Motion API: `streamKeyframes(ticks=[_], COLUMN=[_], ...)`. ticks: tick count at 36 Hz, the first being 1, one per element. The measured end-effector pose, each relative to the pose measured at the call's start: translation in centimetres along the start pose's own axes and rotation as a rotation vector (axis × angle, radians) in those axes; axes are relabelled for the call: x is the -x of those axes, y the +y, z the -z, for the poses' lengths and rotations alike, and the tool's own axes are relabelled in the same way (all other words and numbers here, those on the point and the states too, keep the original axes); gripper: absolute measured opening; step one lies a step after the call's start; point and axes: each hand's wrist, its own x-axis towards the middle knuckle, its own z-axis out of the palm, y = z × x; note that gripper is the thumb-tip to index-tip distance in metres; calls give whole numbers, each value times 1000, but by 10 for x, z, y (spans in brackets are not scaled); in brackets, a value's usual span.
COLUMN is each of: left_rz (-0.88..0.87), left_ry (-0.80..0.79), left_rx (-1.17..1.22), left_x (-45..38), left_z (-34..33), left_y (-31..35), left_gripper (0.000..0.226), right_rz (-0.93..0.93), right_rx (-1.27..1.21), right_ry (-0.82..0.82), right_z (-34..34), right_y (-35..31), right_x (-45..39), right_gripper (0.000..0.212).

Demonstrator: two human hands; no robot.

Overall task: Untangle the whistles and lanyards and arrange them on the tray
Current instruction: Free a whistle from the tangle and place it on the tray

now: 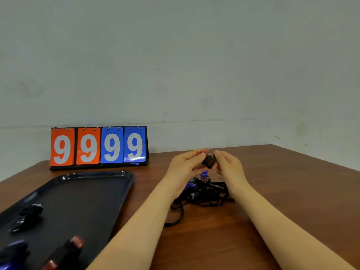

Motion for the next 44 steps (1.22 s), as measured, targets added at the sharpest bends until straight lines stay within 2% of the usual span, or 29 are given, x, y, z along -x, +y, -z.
streamKeyframes(ticks=[9,13,19,21,23,30,36,44], left_rz=[85,88,91,80,42,-151,-151,-87], left_ry=[-45,82,259,313,355,389,391,236], left_rx=[466,569,672,544,305,-224,-310,-372], left_x=[4,1,-4,-3,-4,-7,-6,-4], left_z=[-2,-4,0,1,2,7,15,8], left_y=[3,-3,-8,-7,-8,-12,-14,-12], left_gripper=[23,24,21,22,22,21,21,18], right_rz=[-64,-43,157,195,204,209,263,272], right_rx=[-149,19,275,385,461,524,531,288], right_ry=[-58,-111,-263,-325,-383,-459,-363,-112], right_z=[-2,-4,-12,-15,-17,-18,-16,-9], right_y=[-8,2,11,13,15,12,10,2], right_x=[3,2,9,11,11,12,10,8], right_gripper=[34,36,34,34,29,23,21,19])
